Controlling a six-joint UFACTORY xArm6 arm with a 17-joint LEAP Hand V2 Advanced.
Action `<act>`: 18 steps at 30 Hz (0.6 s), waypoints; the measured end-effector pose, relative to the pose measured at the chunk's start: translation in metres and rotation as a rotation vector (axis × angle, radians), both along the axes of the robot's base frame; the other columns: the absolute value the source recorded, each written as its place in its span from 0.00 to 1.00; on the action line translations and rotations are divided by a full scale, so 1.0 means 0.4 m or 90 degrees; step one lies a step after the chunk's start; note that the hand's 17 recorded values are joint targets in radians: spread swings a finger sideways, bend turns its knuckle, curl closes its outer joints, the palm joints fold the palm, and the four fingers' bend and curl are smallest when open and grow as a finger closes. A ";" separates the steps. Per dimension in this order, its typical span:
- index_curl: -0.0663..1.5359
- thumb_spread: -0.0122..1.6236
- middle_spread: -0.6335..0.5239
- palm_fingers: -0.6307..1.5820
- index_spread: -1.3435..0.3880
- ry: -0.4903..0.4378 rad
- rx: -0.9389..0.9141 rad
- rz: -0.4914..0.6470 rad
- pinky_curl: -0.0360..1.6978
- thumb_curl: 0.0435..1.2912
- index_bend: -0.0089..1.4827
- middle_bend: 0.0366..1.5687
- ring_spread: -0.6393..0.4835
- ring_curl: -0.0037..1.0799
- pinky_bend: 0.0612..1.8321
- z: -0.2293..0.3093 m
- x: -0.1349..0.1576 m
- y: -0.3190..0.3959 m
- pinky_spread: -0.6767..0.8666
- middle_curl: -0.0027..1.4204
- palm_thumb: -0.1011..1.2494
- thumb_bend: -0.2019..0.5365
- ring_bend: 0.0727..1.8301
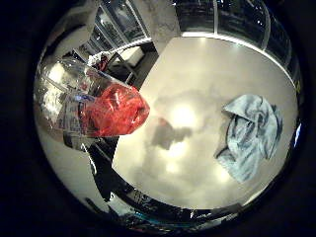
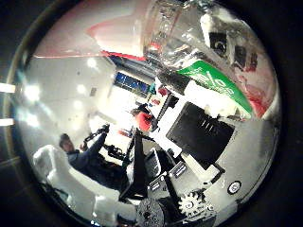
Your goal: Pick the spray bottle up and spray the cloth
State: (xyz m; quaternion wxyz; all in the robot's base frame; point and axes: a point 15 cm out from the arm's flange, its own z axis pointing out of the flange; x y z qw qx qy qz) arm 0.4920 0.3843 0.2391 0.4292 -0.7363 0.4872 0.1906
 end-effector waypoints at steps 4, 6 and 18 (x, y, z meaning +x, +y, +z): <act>0.51 0.59 0.48 0.80 0.67 0.015 -0.006 0.002 0.90 0.57 0.83 0.89 0.38 0.73 0.53 -0.056 0.015 -0.021 0.34 0.47 0.80 0.25 0.74; 0.51 0.59 0.48 0.80 0.67 0.018 -0.008 0.004 0.90 0.57 0.83 0.89 0.38 0.72 0.53 -0.076 0.023 -0.023 0.34 0.47 0.80 0.25 0.74; 0.51 0.63 0.48 0.81 0.67 0.026 -0.022 0.028 0.86 0.54 0.81 0.88 0.39 0.70 0.52 -0.176 0.029 -0.031 0.34 0.46 0.74 0.24 0.73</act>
